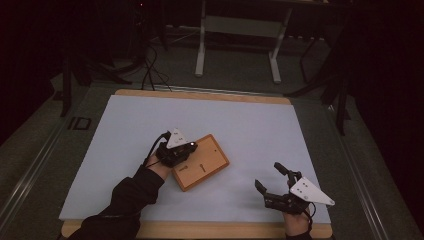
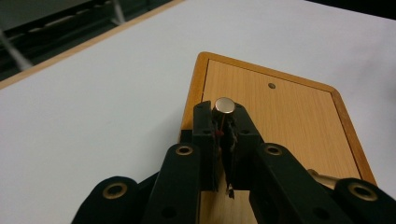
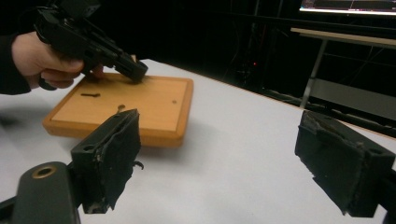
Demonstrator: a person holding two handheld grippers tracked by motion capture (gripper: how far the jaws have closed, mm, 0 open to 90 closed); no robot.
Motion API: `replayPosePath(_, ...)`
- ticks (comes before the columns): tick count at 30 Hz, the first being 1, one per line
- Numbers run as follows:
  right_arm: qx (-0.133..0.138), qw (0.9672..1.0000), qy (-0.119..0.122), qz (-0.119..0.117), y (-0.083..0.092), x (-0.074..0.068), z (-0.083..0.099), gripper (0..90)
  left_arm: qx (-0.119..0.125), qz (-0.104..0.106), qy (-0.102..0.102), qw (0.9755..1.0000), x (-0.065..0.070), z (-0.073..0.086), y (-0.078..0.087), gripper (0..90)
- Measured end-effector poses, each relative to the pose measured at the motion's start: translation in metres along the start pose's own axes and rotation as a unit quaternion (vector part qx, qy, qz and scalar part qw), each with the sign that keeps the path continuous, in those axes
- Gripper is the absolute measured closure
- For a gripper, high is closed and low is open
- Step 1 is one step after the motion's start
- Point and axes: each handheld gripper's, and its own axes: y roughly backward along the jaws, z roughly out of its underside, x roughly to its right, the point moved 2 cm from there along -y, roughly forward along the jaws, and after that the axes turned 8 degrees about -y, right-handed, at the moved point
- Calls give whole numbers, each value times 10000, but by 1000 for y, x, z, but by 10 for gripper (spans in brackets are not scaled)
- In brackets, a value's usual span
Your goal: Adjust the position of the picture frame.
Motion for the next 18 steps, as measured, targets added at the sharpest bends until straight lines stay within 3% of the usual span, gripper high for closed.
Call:
replayPosePath(3, 10, 10000, -7, 1, 1, 0, 0, 139, 28, 234, -147, 9996, 8, -5, -12, 848)
replayPosePath(12, 37, 10000, -52, -7, 3, 2, 0, 139, 86, 615, -274, 9977, 22, -13, -35, 847)
replayPosePath(18, 31, 10000, -54, -16, 3, 3, 0, 138, 134, 951, -430, 9945, 34, -21, -53, 848)
